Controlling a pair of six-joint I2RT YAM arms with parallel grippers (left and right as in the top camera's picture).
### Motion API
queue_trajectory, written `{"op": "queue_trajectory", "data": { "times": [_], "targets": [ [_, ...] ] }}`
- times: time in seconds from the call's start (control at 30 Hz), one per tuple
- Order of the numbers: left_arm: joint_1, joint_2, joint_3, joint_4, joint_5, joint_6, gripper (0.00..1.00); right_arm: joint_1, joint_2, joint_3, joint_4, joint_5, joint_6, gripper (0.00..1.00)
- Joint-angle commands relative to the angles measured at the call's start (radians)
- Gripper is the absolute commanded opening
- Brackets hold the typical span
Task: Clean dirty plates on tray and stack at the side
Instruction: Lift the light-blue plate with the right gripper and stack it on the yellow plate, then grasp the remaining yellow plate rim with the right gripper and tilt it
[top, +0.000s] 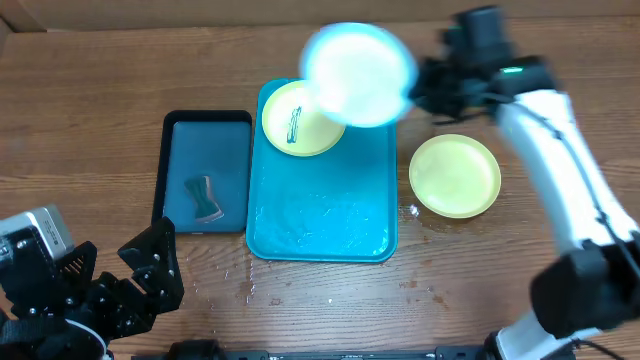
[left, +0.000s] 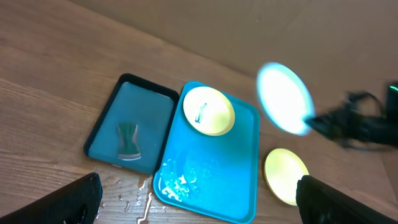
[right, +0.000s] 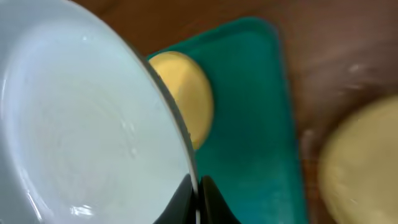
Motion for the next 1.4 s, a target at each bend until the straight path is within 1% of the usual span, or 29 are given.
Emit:
{"op": "queue_trajectory", "data": {
  "times": [0.0, 0.03, 0.1, 0.2, 0.3, 0.33, 0.4, 0.47, 0.53, 0.57, 0.6, 0.67, 0.7, 0.8, 0.83, 0.9, 1.03, 1.13, 1.2, 1.37],
  "targets": [
    [0.005, 0.002, 0.004, 0.001, 0.007, 0.014, 1.0, -0.147, -0.025, -0.007, -0.173, 0.168, 0.013, 0.04],
    [0.005, 0.002, 0.004, 0.002, 0.007, 0.014, 1.0, -0.184, -0.019, -0.025, -0.221, 0.225, 0.013, 0.04],
    [0.005, 0.002, 0.004, 0.002, 0.007, 0.014, 1.0, -0.241, -0.013, -0.079, -0.261, 0.298, 0.013, 0.04],
    [0.005, 0.002, 0.004, 0.002, 0.007, 0.014, 1.0, -0.312, -0.008, -0.216, -0.225, 0.381, 0.014, 0.04],
    [0.005, 0.002, 0.004, 0.001, 0.007, 0.014, 1.0, -0.361, -0.008, -0.348, -0.13, 0.328, 0.011, 0.04],
    [0.005, 0.002, 0.004, 0.002, 0.007, 0.014, 1.0, -0.37, -0.008, -0.386, -0.091, 0.291, -0.011, 0.04],
    [0.005, 0.002, 0.004, 0.002, 0.007, 0.014, 1.0, -0.373, -0.008, -0.422, -0.042, 0.212, -0.059, 0.04],
    [0.005, 0.002, 0.004, 0.002, 0.007, 0.014, 1.0, -0.363, -0.01, -0.423, -0.034, 0.172, -0.088, 0.04],
    [0.005, 0.002, 0.004, 0.002, 0.007, 0.014, 1.0, -0.34, -0.019, -0.412, -0.038, 0.165, -0.094, 0.06],
    [0.005, 0.002, 0.004, 0.002, 0.007, 0.014, 1.0, -0.324, -0.028, -0.396, -0.047, 0.158, -0.113, 0.13],
    [0.005, 0.002, 0.004, 0.002, 0.007, 0.014, 1.0, -0.31, -0.036, -0.377, -0.053, 0.146, -0.137, 0.27],
    [0.005, 0.002, 0.004, 0.002, 0.007, 0.014, 1.0, -0.269, -0.056, -0.314, -0.077, 0.129, -0.184, 0.28],
    [0.005, 0.002, 0.004, 0.002, 0.007, 0.014, 1.0, -0.244, -0.066, -0.274, -0.096, 0.131, -0.203, 0.31],
    [0.005, 0.002, 0.004, 0.002, 0.007, 0.014, 1.0, -0.166, -0.084, -0.14, -0.164, 0.156, -0.226, 0.48],
    [0.005, 0.002, 0.004, 0.002, 0.007, 0.014, 1.0, -0.141, -0.085, -0.103, -0.173, 0.155, -0.237, 0.5],
    [0.005, 0.002, 0.004, 0.002, 0.007, 0.014, 1.0, -0.08, -0.085, -0.042, -0.151, 0.152, -0.251, 0.51],
    [0.005, 0.002, 0.004, 0.002, 0.007, 0.014, 1.0, 0.036, -0.077, -0.04, 0.019, 0.167, -0.251, 0.53],
    [0.005, 0.002, 0.004, 0.002, 0.007, 0.014, 1.0, 0.116, -0.048, -0.07, 0.161, 0.233, -0.254, 0.56],
    [0.005, 0.002, 0.004, 0.001, 0.007, 0.014, 1.0, 0.163, -0.005, -0.081, 0.243, 0.277, -0.275, 0.57],
    [0.005, 0.002, 0.004, 0.001, 0.007, 0.014, 1.0, 0.234, 0.143, -0.091, 0.414, 0.317, -0.291, 0.64]
  ]
}}
